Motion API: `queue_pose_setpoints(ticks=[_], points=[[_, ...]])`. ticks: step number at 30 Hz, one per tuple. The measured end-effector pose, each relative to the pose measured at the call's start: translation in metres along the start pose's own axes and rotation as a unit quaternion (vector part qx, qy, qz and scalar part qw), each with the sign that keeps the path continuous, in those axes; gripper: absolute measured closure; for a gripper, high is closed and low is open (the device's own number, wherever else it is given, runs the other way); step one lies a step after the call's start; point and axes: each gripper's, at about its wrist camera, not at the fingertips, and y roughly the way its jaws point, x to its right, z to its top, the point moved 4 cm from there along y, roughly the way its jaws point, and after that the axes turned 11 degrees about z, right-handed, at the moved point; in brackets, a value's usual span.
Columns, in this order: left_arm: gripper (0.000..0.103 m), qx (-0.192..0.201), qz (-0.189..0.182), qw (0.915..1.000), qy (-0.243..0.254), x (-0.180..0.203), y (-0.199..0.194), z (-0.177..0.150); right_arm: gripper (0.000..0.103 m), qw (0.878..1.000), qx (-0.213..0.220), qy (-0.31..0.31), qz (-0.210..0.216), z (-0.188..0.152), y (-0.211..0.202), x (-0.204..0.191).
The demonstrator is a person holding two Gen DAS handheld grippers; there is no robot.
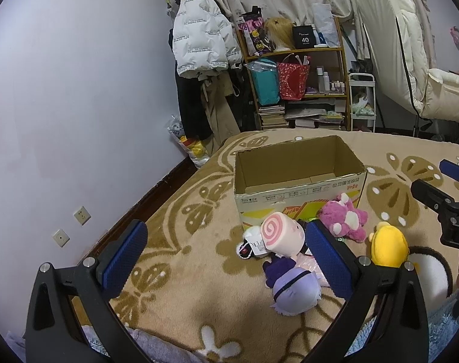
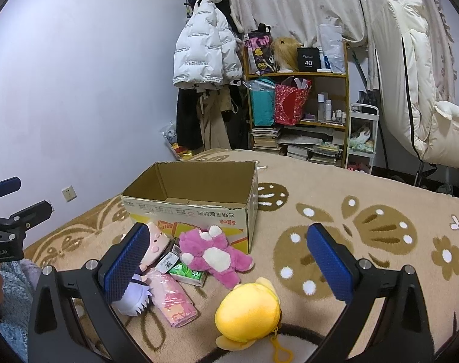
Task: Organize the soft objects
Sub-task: 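Lower the left tool onto the purple doll while the right tool grasps the yellow dog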
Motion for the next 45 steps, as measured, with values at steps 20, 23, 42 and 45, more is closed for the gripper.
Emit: queue_pose_setpoints(ticks=[20, 23, 42, 45], points=[[0.000, -0.019, -0.028, 0.9994, 0.002, 0.006, 0.007, -0.003, 0.000, 1.000, -0.005, 0.008, 0.006, -0.005, 0.004, 0.006], [0.000, -0.037, -0.047, 0.9982, 0.004, 0.011, 0.013, -0.003, 0.000, 0.999, -0.018, 0.029, -0.002, -0.014, 0.014, 0.007], [0.000, -0.210, -0.100, 0.9725, 0.005, 0.054, 0.096, -0.015, 0.000, 0.991, -0.108, 0.083, 0.002, -0.019, 0.063, 0.032], [0.000, -0.235, -0.101, 0.9667, -0.001, 0.057, 0.106, -0.022, 0.000, 0.987, -0.128, 0.098, -0.003, -0.025, 0.072, 0.039]])
